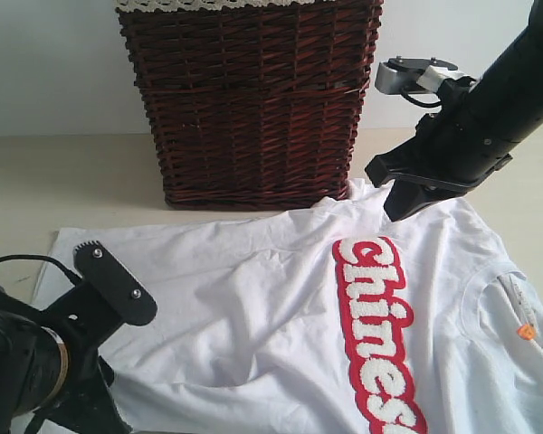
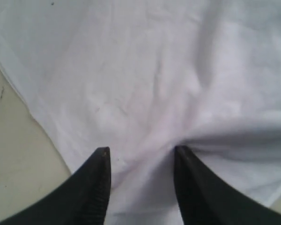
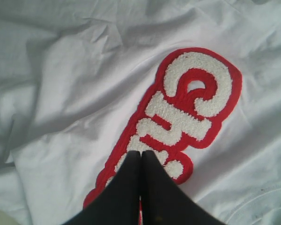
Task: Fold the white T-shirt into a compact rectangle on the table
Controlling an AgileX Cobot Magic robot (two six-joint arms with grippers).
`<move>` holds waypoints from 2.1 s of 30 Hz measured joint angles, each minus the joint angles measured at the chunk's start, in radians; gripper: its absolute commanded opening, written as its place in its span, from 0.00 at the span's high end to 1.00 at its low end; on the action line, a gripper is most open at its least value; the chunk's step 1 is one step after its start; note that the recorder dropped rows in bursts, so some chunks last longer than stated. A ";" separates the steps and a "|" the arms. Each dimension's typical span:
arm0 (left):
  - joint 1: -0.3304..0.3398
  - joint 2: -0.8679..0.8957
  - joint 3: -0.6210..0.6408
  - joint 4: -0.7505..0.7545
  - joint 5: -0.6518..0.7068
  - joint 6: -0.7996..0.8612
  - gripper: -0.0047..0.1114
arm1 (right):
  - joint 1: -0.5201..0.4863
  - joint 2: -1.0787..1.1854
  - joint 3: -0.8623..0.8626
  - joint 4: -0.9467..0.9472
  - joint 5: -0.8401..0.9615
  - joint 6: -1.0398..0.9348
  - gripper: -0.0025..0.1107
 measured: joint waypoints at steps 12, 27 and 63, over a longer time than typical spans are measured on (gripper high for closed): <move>0.002 -0.005 -0.053 -0.014 0.159 -0.034 0.59 | 0.000 0.000 0.000 0.013 0.000 -0.002 0.98; -0.174 -0.272 -0.063 -0.734 0.287 0.737 0.58 | 0.000 0.000 0.000 0.017 -0.002 -0.012 0.98; -0.169 0.000 0.140 -0.190 0.059 0.591 0.69 | 0.000 0.000 0.000 0.019 -0.002 -0.014 0.98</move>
